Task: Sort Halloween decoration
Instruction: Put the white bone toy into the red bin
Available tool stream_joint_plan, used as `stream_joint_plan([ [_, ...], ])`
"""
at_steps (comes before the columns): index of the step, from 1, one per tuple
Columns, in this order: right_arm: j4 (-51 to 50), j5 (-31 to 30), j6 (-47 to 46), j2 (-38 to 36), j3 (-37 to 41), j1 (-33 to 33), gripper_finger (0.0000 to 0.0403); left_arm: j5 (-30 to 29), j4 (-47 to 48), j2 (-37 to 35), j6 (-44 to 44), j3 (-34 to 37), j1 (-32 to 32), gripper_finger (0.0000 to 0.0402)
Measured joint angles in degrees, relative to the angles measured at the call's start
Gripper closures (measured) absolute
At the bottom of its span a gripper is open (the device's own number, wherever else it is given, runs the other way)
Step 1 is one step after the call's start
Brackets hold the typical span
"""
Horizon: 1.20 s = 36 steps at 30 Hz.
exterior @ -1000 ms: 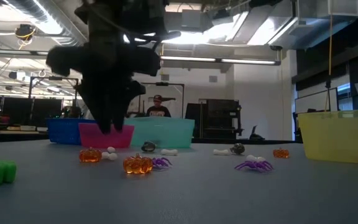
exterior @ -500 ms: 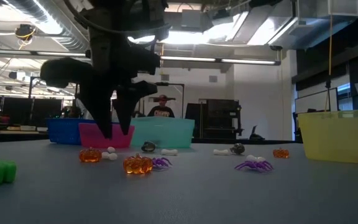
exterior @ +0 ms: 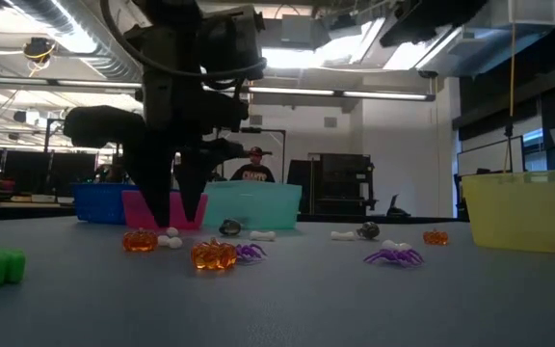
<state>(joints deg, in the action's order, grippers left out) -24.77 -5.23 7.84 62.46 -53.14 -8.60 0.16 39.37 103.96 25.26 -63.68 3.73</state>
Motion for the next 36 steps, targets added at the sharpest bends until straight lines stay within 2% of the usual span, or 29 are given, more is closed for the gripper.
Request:
stream_joint_plan([
  [6,5.7,-0.1,0.0,0.0,5.8,0.0,0.0242,0.7,-0.3,0.0,0.5,0.0,-1.0,0.0244],
  [12,6.3,-0.1,-1.5,0.6,9.6,0.0,0.0242,1.0,-0.2,0.0,0.4,0.0,-1.3,0.0244],
  [20,17.0,-0.1,-3.1,1.3,15.8,0.0,0.0242,1.3,0.1,0.0,0.9,0.0,-1.2,0.0244],
  [36,18.9,-0.1,-3.1,1.9,16.5,0.0,0.0242,3.9,-0.2,0.0,3.5,0.0,-1.2,0.0244],
])
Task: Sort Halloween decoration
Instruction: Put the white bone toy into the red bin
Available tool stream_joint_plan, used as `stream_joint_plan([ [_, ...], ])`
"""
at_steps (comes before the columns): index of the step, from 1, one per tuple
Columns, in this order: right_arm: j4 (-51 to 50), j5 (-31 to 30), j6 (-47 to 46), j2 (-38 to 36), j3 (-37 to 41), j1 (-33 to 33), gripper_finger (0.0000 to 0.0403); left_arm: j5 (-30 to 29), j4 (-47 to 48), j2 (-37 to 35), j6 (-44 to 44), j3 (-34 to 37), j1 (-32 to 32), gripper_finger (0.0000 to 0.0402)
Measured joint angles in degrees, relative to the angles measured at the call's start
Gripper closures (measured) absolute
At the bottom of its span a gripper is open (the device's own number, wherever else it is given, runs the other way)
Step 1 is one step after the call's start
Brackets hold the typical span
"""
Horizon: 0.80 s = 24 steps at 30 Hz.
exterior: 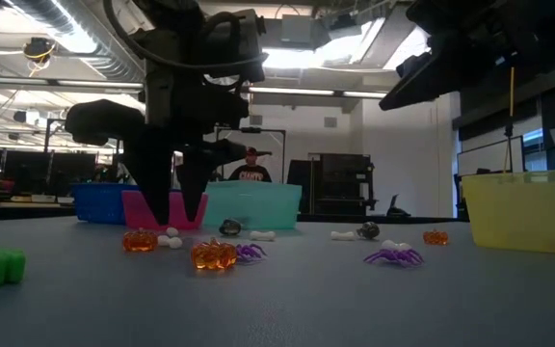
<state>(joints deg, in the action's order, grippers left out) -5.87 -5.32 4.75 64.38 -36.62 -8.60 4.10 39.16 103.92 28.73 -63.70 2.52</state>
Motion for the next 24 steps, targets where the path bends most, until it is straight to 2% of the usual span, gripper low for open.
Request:
stream_joint_plan([
  [24,-0.2,0.0,0.0,0.0,0.0,0.0,0.0242,-0.9,1.8,2.6,0.1,-0.1,0.0,0.0253],
])
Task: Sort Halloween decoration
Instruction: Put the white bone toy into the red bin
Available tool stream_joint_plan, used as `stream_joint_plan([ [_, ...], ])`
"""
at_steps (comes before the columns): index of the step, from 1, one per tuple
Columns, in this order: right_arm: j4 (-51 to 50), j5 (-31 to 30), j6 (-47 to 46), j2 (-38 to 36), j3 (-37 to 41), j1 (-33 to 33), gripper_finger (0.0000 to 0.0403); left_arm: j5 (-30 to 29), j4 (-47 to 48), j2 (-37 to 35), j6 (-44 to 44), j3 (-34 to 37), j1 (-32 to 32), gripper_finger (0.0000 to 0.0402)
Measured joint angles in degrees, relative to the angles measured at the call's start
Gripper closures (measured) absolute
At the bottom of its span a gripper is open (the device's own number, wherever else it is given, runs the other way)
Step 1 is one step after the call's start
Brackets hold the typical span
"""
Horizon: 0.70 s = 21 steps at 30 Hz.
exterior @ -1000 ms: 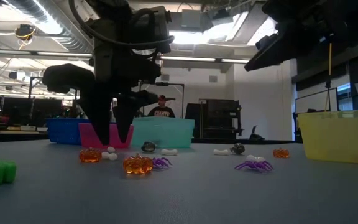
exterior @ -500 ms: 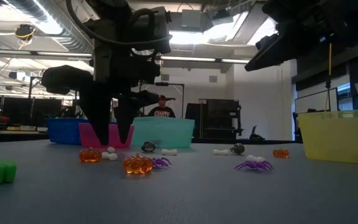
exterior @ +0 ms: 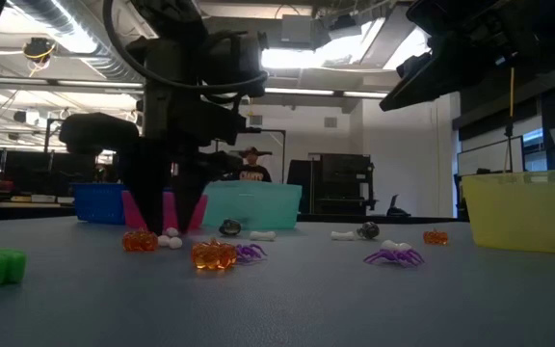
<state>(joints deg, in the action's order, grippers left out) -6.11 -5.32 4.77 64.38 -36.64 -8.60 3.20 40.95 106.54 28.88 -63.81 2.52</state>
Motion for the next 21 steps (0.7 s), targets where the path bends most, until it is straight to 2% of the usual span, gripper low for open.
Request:
stream_joint_plan([
  [10,0.0,0.0,0.0,0.0,0.0,0.0,0.0242,0.0,0.5,0.0,-0.3,0.0,0.1,0.0316],
  [21,0.0,0.0,0.0,0.0,0.0,0.0,0.0242,-0.1,0.5,0.1,-0.4,0.0,0.1,0.0356],
])
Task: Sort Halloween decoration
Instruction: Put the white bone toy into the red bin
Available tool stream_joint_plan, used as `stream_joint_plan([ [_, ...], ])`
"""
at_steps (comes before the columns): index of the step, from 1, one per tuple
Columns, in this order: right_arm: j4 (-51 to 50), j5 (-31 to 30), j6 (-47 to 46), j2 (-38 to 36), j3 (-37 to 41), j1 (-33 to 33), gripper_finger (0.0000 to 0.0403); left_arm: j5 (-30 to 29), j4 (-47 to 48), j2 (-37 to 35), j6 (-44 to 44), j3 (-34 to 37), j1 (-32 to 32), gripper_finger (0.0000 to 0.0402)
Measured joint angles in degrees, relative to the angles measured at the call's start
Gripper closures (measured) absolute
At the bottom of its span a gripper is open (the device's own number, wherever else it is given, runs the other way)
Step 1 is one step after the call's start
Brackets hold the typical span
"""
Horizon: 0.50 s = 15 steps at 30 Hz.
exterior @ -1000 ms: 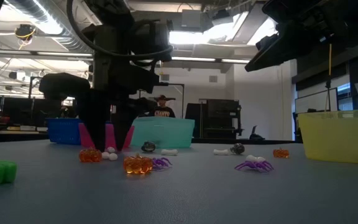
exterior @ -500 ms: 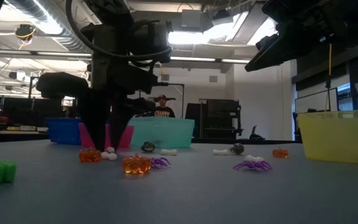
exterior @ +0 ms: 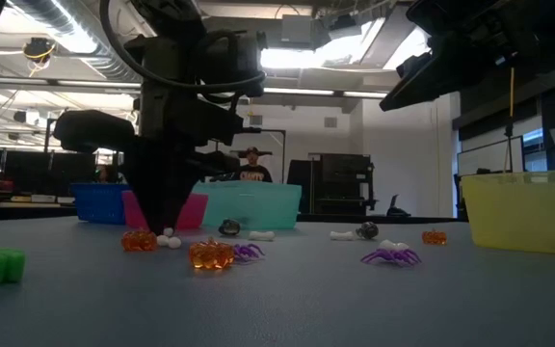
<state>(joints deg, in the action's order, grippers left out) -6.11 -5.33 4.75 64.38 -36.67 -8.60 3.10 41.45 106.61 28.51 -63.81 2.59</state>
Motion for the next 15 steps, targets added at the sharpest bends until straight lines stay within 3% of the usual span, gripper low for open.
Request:
stream_joint_plan([
  [15,0.0,0.0,0.0,0.0,0.0,0.0,0.0242,0.4,-0.8,0.0,-3.3,0.1,-0.1,0.04],
])
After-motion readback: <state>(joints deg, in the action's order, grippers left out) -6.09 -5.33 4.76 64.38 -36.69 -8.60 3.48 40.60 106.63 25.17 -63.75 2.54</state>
